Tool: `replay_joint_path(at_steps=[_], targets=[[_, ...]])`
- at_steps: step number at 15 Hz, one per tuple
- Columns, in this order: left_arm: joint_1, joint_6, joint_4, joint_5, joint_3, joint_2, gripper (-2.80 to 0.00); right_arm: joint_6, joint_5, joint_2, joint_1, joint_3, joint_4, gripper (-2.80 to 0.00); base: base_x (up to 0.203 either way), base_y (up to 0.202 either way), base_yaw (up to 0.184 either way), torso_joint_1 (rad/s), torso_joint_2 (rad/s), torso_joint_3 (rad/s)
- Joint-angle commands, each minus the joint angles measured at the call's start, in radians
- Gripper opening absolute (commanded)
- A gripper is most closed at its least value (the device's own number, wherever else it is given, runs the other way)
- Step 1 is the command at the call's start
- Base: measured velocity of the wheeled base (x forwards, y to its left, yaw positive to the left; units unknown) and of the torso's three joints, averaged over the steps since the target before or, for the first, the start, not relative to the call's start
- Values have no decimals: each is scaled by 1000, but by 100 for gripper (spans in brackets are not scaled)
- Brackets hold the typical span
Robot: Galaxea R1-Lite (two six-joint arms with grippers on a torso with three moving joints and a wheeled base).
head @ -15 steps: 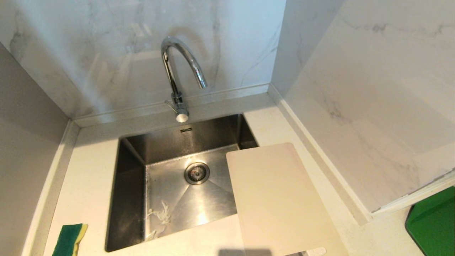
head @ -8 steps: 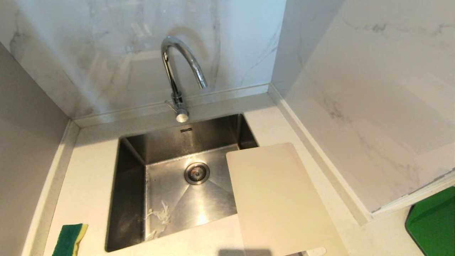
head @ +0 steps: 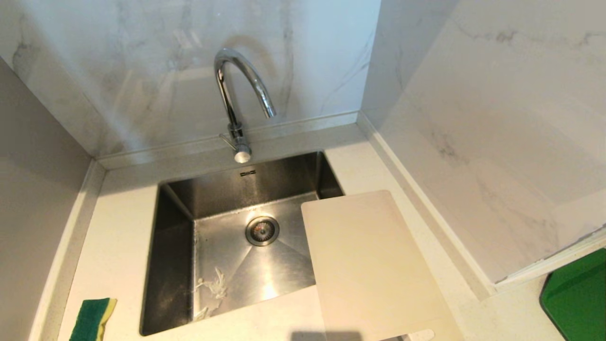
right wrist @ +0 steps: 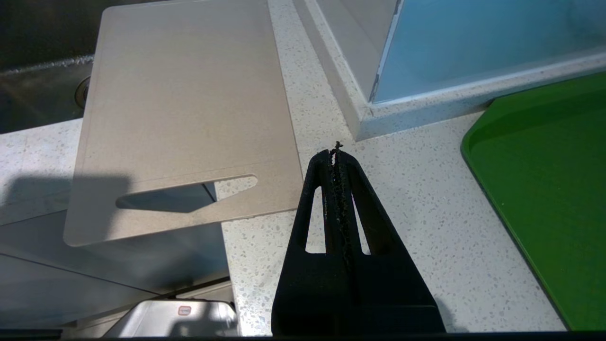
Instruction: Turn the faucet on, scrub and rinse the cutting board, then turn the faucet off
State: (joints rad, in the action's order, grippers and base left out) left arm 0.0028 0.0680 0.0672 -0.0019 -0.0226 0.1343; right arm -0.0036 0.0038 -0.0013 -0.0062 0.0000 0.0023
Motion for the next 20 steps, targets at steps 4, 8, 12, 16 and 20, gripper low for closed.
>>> replay_joint_path(at_steps=[4, 8, 12, 16, 20], targets=[[0, 3, -62, -8, 21, -136, -280, 2, 1, 0, 0, 0, 1, -280, 0, 0, 0, 0, 0, 0], [0, -73, -69, 3, 23, -136, -280, 2, 1, 0, 0, 0, -1, -280, 0, 0, 0, 0, 0, 0], [0, -71, -69, 3, 23, -136, -280, 2, 1, 0, 0, 0, -1, -280, 0, 0, 0, 0, 0, 0], [0, -71, -69, 3, 23, -136, -280, 2, -1, 0, 0, 0, 1, -280, 0, 0, 0, 0, 0, 0], [0, -71, -69, 3, 23, -136, -280, 2, 1, 0, 0, 0, 1, -280, 0, 0, 0, 0, 0, 0]])
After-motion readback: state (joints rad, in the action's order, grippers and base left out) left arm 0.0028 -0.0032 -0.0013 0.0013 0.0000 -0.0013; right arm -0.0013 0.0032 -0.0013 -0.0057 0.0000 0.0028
